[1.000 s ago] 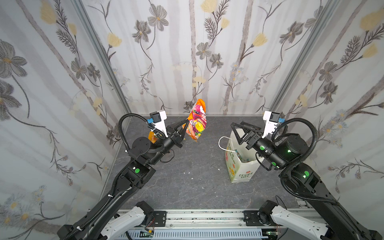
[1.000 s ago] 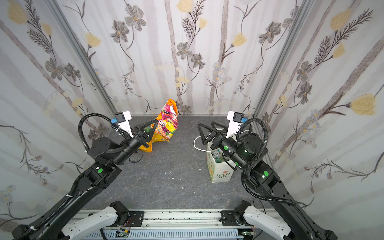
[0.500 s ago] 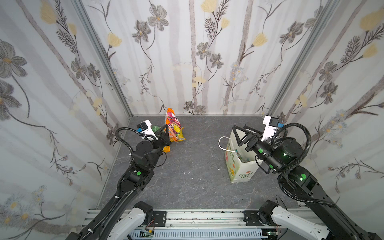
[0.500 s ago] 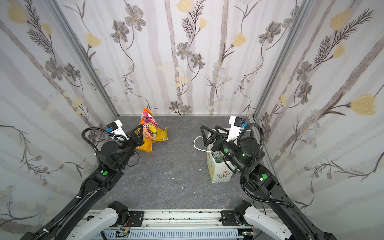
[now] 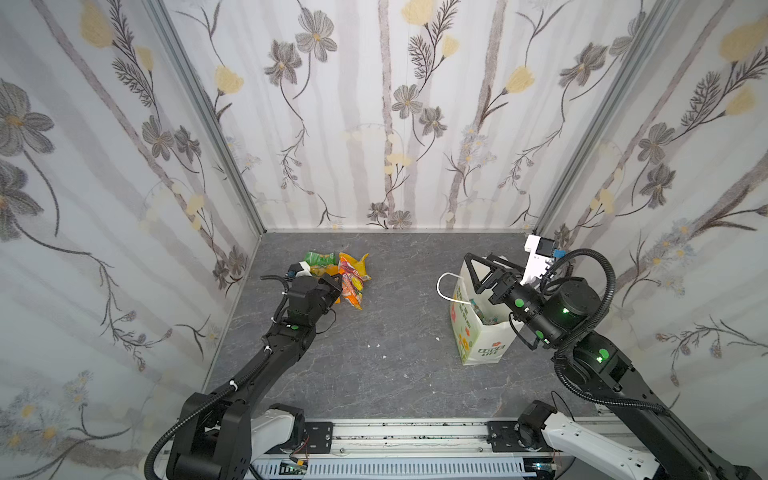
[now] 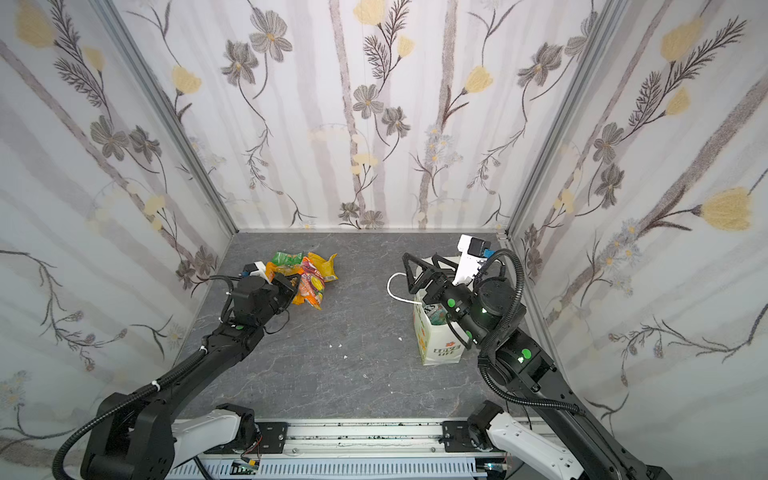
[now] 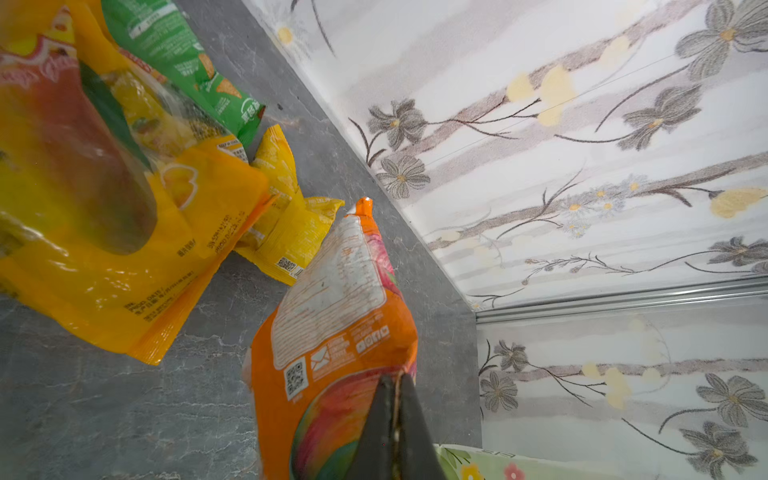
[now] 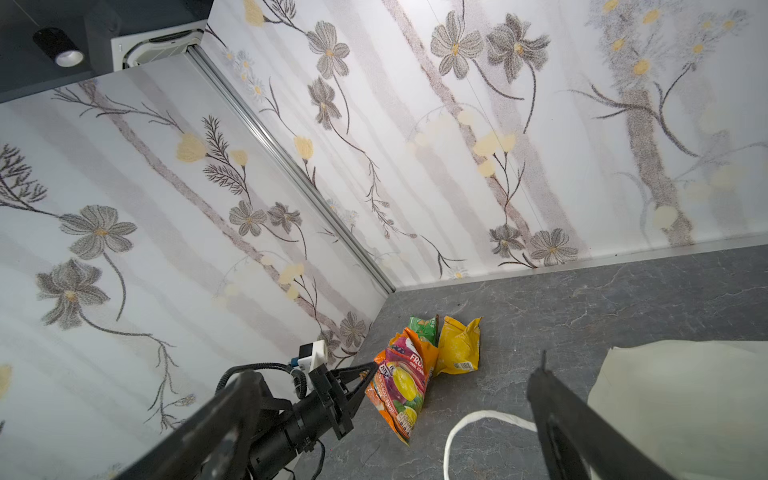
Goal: Take the snacks out of the paper bag
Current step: 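Lower the FOXS packet beside the other packets with the left gripper, release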
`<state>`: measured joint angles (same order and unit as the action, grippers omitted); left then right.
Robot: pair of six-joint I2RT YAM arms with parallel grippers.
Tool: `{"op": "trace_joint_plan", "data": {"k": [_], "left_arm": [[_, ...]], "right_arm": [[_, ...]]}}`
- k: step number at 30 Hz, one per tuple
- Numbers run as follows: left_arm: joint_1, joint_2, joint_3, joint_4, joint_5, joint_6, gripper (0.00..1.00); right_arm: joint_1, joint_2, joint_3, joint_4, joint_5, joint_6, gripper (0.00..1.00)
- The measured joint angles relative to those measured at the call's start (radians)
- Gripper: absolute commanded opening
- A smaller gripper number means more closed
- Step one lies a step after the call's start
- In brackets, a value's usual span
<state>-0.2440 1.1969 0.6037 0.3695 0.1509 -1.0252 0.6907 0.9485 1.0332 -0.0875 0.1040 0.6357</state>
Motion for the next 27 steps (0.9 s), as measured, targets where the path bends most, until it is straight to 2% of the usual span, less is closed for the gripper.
{"op": "trace_joint_plan", "data": {"k": [8,14,17,19,27], "left_arm": [[0.028,0.298,0.132,0.033,0.236,-0.035,0.0],[0.029,0.44,0.22,0.0,0.339,-0.021,0.0],[0.029,0.465,0.257,-0.059,0.346,0.026,0.0],[0.03,0.473,0.28,-0.118,0.335,0.067,0.08],[0.043,0.484,0.349,-0.321,0.208,0.248,0.27]], "right_arm": [[-0.004,-0.003,-0.001,-0.001,0.008,0.01,0.99],[-0.005,-0.02,-0.006,-0.005,0.008,0.01,0.99],[-0.005,-0.027,-0.011,-0.007,0.009,0.011,0.99],[-0.006,-0.03,-0.011,-0.007,0.011,0.011,0.99],[-0.007,-0.031,-0.011,-0.008,0.011,0.011,1.0]]}}
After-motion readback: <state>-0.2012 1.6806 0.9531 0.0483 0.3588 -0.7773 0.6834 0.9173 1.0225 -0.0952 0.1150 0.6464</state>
